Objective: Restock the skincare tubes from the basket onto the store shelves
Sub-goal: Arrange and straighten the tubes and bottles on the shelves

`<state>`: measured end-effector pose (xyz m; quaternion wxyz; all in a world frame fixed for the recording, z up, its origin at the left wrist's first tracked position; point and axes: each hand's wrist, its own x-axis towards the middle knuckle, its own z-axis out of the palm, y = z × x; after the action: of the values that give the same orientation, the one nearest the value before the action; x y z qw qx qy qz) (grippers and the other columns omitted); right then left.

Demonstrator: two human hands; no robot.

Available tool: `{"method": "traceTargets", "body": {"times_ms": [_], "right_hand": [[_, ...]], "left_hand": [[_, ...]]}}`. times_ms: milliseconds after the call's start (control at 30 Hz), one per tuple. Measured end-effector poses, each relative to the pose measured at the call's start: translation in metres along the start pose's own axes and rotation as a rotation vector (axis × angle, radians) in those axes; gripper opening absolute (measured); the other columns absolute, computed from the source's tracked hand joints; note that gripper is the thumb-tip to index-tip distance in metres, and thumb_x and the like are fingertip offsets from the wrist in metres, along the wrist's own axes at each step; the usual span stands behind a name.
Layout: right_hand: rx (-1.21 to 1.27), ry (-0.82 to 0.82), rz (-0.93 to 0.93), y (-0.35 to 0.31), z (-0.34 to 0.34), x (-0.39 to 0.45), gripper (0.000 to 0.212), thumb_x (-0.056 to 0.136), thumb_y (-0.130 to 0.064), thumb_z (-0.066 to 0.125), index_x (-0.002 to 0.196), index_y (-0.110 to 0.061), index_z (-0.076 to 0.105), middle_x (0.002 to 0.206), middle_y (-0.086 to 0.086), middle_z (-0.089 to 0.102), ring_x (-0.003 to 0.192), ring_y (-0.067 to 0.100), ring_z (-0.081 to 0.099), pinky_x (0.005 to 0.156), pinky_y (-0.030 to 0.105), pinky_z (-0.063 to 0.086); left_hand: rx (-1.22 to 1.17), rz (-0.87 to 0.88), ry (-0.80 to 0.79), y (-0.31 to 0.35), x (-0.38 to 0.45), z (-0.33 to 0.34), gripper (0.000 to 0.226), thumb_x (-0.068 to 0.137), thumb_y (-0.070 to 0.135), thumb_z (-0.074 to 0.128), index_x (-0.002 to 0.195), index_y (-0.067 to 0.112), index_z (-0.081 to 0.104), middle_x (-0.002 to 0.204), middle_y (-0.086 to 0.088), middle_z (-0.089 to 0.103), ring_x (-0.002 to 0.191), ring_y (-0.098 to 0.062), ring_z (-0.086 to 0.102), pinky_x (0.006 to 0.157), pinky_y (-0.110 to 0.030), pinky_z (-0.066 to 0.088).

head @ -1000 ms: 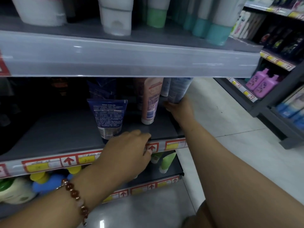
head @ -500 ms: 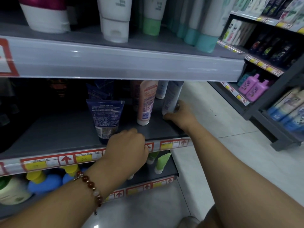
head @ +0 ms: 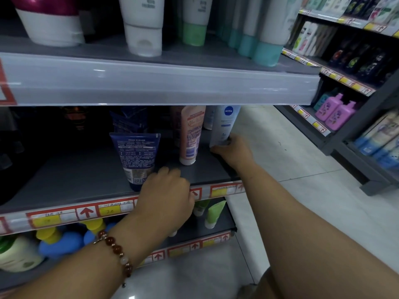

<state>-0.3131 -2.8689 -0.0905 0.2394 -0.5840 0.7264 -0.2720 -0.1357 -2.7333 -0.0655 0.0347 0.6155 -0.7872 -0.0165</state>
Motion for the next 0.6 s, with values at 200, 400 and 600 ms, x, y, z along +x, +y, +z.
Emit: {"method": "traceTargets", "body": {"times_ms": [200, 400, 600], "right_hand": [[-0.060, 0.153, 0.025, -0.007, 0.013, 0.004, 0.054, 0.077, -0.047, 0.074, 0.120, -0.017, 0.063, 0.112, 0.007, 0.070, 0.102, 0.029, 0.064, 0.084, 0.041, 0.054], [-0.046, 0.123, 0.038, -0.014, 0.013, 0.006, 0.055, 0.074, -0.050, 0.073, 0.120, -0.020, 0.065, 0.111, 0.008, 0.071, 0.102, 0.029, 0.065, 0.084, 0.043, 0.054], [0.197, 0.178, 0.148, -0.020, -0.012, -0.006, 0.052, 0.080, -0.034, 0.073, 0.118, -0.006, 0.050, 0.112, 0.011, 0.060, 0.104, 0.028, 0.058, 0.077, 0.033, 0.043]], "left_hand": [[0.002, 0.009, 0.006, 0.000, 0.001, 0.002, 0.031, 0.095, 0.040, 0.042, 0.108, 0.024, 0.066, 0.110, 0.001, 0.058, 0.101, -0.020, 0.053, 0.085, -0.034, 0.040], [0.025, 0.027, 0.016, -0.001, -0.007, 0.006, 0.030, 0.095, 0.038, 0.041, 0.112, 0.022, 0.060, 0.114, 0.000, 0.056, 0.106, -0.021, 0.051, 0.089, -0.035, 0.036], [-0.016, -0.007, 0.001, 0.003, -0.008, 0.001, 0.031, 0.094, 0.039, 0.043, 0.111, 0.020, 0.061, 0.114, -0.001, 0.057, 0.107, -0.022, 0.051, 0.089, -0.035, 0.036]]}}
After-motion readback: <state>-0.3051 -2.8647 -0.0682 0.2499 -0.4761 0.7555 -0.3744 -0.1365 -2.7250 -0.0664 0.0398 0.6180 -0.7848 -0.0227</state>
